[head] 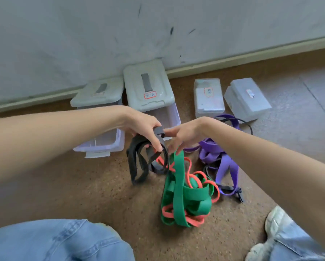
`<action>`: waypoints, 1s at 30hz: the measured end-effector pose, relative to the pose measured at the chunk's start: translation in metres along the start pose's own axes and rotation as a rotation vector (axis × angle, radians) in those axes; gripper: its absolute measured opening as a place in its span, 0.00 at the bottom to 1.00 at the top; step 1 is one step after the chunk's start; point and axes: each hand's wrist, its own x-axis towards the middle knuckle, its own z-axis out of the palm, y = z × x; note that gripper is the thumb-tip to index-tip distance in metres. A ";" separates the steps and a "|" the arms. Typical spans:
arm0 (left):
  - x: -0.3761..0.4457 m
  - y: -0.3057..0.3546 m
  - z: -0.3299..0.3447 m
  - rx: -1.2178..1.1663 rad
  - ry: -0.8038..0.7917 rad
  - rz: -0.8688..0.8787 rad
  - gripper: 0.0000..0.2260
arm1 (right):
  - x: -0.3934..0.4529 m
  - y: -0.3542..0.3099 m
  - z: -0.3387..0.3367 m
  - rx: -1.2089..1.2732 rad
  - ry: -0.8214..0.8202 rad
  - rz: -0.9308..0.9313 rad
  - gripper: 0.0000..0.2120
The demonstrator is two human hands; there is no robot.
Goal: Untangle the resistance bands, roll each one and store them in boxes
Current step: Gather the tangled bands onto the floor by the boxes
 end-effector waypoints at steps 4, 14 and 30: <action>-0.045 0.004 0.024 -0.032 0.387 0.066 0.14 | -0.033 -0.024 0.035 -0.084 0.179 -0.110 0.21; -0.152 0.009 0.111 -0.130 0.788 0.147 0.14 | -0.120 -0.052 0.144 -0.110 0.814 -0.461 0.04; -0.125 0.061 0.138 -1.520 0.937 0.527 0.11 | -0.102 0.011 0.203 0.306 0.622 -0.608 0.19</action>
